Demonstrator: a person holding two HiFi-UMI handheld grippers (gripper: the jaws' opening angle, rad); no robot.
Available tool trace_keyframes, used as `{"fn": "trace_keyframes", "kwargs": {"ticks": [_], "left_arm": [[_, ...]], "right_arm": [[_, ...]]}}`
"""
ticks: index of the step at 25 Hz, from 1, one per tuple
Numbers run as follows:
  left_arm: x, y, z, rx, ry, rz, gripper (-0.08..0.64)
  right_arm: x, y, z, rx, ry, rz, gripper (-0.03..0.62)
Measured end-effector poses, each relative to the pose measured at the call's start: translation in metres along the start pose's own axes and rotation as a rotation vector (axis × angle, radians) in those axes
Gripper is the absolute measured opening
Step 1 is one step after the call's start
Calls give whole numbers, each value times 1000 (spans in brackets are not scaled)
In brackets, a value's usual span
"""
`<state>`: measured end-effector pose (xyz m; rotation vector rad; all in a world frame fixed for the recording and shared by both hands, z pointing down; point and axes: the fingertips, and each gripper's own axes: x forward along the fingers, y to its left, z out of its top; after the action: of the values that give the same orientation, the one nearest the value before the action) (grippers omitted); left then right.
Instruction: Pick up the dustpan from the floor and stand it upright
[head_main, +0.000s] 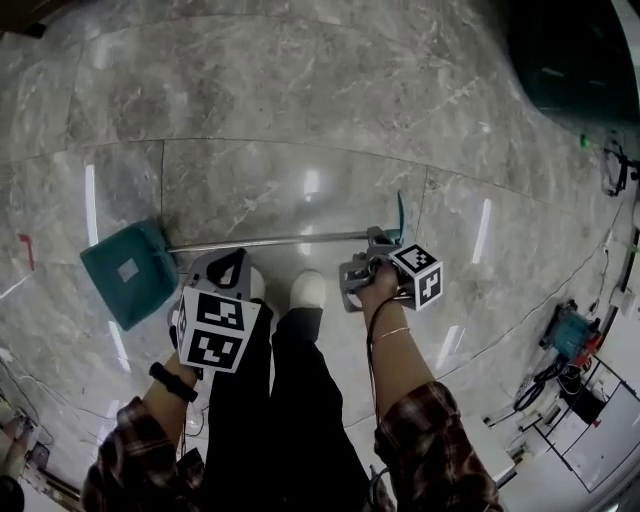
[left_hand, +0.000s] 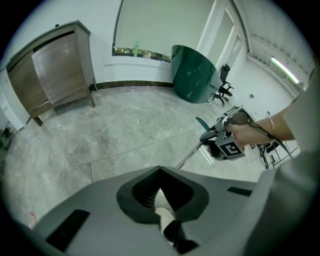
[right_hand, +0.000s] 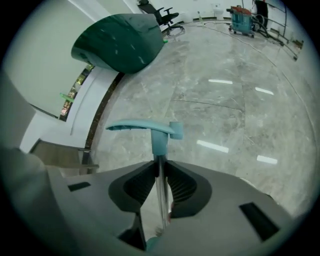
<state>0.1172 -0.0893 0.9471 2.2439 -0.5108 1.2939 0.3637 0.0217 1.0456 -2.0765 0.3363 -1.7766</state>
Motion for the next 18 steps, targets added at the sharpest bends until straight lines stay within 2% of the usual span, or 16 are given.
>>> {"fn": "trace_keyframes", "kwargs": {"ticks": [4,9,15,18], "left_arm": [[-61,-3,18,-19,-13,26,2],[-122,-1,36,-68,-66,58,2],[-176,0,67,-181,-160,93,2],[-203,0,75,-243,-221,113,2]], "right_arm": [[-49,72,-7,-80,-8,64,84],[-110,135,-1,-161,-63,106,87],[-184,203,24,-272,-147,189,92],[-218,236,29,-366,-191,233,94]]}}
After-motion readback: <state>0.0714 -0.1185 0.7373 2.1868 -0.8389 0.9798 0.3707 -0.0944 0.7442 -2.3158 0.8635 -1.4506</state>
